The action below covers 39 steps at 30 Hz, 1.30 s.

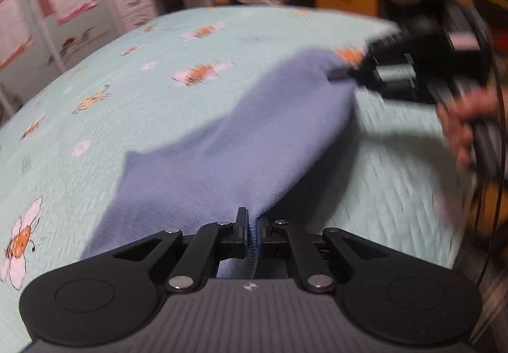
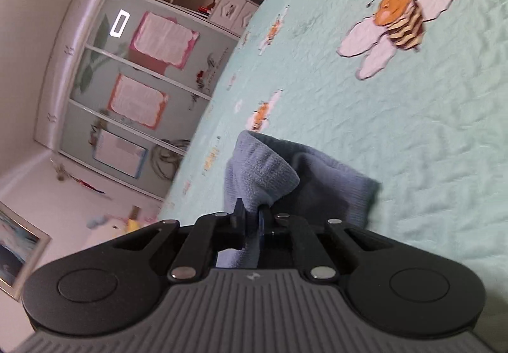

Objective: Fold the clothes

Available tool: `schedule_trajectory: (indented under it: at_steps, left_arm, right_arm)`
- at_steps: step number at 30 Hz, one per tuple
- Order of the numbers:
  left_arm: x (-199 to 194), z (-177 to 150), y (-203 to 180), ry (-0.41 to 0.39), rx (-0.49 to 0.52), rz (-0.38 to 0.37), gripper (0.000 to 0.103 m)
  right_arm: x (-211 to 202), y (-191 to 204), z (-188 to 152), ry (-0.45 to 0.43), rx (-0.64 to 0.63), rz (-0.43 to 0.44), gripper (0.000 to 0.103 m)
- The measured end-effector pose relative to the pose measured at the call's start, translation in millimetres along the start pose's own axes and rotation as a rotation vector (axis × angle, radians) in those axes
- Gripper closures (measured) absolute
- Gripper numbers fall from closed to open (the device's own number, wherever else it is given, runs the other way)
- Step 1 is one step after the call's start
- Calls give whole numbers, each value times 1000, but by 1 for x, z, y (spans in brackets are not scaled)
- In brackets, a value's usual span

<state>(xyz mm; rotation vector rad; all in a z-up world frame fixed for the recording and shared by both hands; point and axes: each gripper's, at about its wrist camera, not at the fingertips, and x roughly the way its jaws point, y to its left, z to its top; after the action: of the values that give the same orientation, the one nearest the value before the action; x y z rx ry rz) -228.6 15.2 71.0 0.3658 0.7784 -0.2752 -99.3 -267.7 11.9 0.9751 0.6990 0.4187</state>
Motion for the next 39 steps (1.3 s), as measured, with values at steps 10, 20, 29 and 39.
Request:
schedule_trajectory:
  at_steps: [10,20,29,39]
  left_arm:
    - [37,-18,-25,57,169,78,93]
    - [38,-14,-27,46,146,89,87]
    - [36,-18,-21,37,107,67,77]
    - [30,-23,-7,10,-2,32,65]
  right_arm:
    - [9,8,-24,0,-323,-191,92]
    - [15,19,-36,-47,-498,-346,94]
    - [3,23,-36,-111,-505,-333,94]
    - [-7,-15,-19,-88,-238,-193,83]
